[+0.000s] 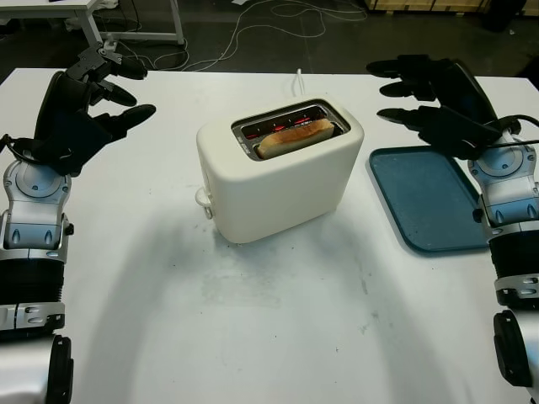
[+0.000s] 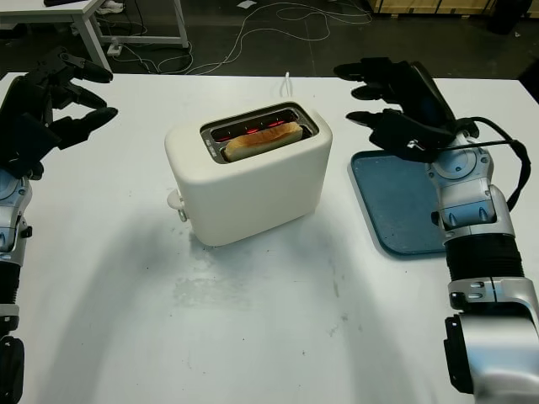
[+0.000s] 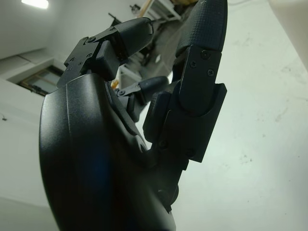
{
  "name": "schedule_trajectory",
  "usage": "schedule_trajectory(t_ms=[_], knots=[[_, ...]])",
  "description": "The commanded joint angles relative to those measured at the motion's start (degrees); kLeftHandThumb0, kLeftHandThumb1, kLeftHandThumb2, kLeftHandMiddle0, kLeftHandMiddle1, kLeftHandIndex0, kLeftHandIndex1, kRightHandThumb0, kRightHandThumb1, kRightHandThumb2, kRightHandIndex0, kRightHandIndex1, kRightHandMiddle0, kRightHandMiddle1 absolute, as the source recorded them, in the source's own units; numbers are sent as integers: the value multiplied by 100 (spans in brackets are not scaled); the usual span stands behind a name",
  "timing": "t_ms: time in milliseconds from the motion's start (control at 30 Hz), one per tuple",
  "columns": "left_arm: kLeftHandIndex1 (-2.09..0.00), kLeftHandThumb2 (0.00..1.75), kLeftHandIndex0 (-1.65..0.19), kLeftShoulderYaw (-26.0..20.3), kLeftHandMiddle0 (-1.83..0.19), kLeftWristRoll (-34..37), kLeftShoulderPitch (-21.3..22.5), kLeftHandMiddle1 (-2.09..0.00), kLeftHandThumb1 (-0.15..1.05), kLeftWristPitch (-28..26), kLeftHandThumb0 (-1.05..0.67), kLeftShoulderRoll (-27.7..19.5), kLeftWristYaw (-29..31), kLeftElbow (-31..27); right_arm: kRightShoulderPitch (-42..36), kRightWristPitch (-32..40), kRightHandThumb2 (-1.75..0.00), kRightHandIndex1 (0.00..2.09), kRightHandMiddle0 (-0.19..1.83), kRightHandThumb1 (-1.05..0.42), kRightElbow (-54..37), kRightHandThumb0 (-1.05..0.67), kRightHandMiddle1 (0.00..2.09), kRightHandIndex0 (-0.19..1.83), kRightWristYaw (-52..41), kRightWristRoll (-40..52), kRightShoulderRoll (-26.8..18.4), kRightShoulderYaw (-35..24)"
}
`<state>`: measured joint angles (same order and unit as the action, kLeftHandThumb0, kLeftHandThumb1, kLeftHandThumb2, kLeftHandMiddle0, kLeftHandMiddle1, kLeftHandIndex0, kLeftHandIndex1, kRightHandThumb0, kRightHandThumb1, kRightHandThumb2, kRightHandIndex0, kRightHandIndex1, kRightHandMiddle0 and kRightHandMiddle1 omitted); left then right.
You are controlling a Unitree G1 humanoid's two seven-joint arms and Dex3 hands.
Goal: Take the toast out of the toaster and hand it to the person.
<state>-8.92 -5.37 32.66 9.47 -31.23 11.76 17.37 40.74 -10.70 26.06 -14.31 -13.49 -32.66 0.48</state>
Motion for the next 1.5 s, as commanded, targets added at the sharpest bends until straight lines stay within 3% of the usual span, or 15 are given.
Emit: schedule_trajectory(t_ms=[0,767,1300,1467], knots=[[-120,11,-25,37,-31,-36,-6,-134,92,103,-93,-64,10,-70,-8,-136,0,17,70,-88,-10,1,2,74,-6,-5,-35,10],[-121,12,-25,137,-31,-38,-31,-135,92,-45,-100,55,80,-146,-44,-201,0,9,69,-90,48,-9,1,76,-70,-26,-32,22],[-121,11,-25,183,-30,4,-103,-137,92,-178,-99,110,58,-222,-29,-82,0,6,68,-91,-24,-3,0,74,-175,57,-10,42],[-123,15,-25,263,-31,-79,-39,-137,92,-69,-101,93,58,-106,-75,-193,0,5,69,-90,35,-11,0,75,-125,63,-31,4]])
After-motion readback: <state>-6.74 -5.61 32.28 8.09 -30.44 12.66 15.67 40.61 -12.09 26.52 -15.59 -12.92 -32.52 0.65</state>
